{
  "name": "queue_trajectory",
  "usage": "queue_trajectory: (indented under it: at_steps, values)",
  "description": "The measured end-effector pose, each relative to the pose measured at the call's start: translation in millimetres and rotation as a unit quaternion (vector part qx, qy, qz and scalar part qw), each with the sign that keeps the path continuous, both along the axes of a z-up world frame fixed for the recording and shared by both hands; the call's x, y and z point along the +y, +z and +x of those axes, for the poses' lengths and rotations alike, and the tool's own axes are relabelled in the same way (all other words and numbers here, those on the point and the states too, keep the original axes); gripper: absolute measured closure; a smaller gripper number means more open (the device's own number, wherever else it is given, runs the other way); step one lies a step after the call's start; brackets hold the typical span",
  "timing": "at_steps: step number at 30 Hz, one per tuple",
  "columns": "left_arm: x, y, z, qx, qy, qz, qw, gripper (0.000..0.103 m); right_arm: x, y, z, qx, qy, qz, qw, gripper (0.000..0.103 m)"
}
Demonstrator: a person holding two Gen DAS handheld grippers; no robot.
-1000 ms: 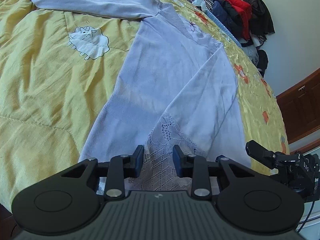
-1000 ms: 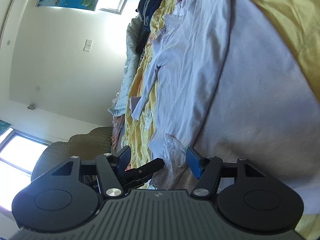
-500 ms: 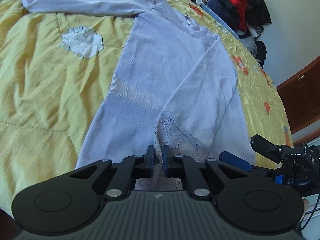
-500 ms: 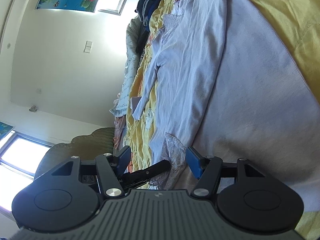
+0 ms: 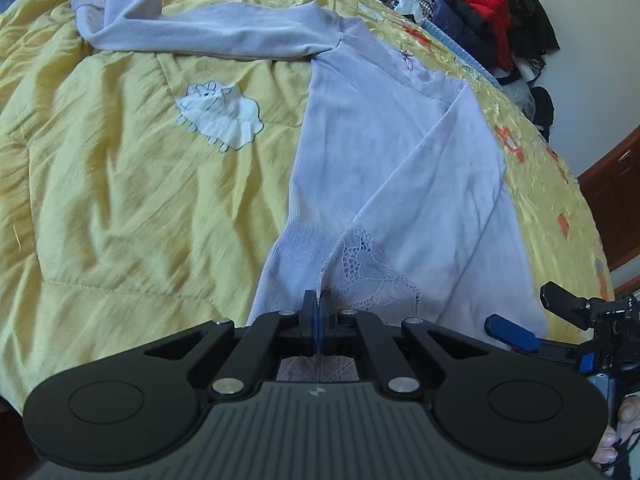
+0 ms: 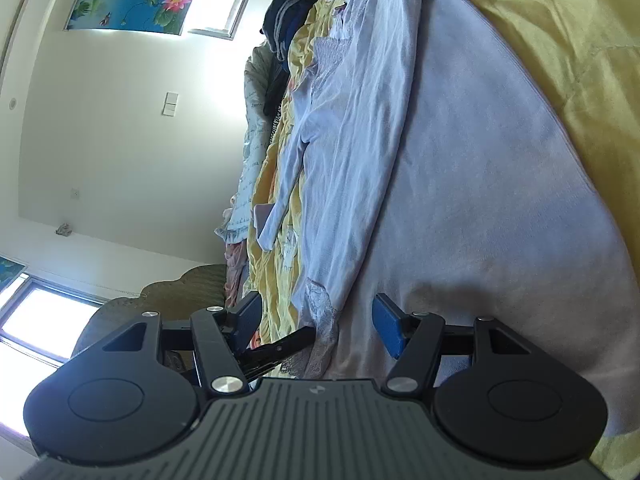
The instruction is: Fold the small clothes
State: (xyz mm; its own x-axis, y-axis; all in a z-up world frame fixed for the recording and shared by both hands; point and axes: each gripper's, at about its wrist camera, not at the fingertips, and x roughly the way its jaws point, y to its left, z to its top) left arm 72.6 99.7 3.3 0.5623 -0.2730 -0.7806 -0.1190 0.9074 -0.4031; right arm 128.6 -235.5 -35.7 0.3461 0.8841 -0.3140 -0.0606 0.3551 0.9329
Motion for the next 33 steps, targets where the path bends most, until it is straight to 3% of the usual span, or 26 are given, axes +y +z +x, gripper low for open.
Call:
queue_trajectory:
  at_steps: [4, 7, 9, 12, 16, 20, 22, 25, 27, 30, 32, 33]
  values:
    - [-8, 13, 2, -0.007, -0.022, 0.046, 0.9987, 0.102, 1, 12, 7, -0.015, 0.010, -0.019, 1.000, 0.042]
    - [-9, 38, -5, -0.049, -0.024, 0.099, 0.9936, 0.101, -10, 40, 35, -0.056, -0.006, -0.029, 0.998, 0.041]
    - [-12, 52, -10, -0.085, -0.019, 0.117, 0.9893, 0.100, -23, 58, 67, -0.078, -0.030, -0.028, 0.996, 0.031]
    - [-27, 59, -11, -0.122, -0.037, 0.096, 0.9872, 0.097, -36, 71, 131, -0.076, -0.063, -0.028, 0.995, 0.030]
    - [-59, 46, -1, -0.115, -0.086, 0.082, 0.9862, 0.095, -28, 63, 216, -0.040, -0.096, -0.076, 0.992, 0.030]
    - [-75, 11, 16, -0.058, -0.105, 0.095, 0.9882, 0.095, -9, 34, 270, -0.001, -0.107, -0.144, 0.984, 0.030]
    - [-69, 3, 14, -0.061, -0.097, 0.074, 0.9907, 0.095, -9, 25, 282, -0.002, -0.121, -0.148, 0.982, 0.032]
    - [-57, 1, 14, -0.059, -0.096, 0.042, 0.9927, 0.095, -29, 7, 291, 0.035, -0.141, -0.082, 0.986, 0.035]
    - [-49, -2, 14, -0.061, -0.086, 0.016, 0.9943, 0.095, -37, 0, 294, 0.044, -0.138, -0.070, 0.987, 0.047]
    - [-52, -1, 12, -0.071, -0.093, 0.024, 0.9929, 0.095, -40, -5, 294, 0.038, -0.131, -0.077, 0.988, 0.058]
    - [-52, 3, 12, -0.069, -0.096, 0.032, 0.9925, 0.094, -37, 1, 289, 0.026, -0.130, -0.094, 0.987, 0.058]
    - [-48, 7, 12, -0.068, -0.093, 0.031, 0.9929, 0.094, -35, 7, 284, 0.024, -0.135, -0.104, 0.985, 0.050]
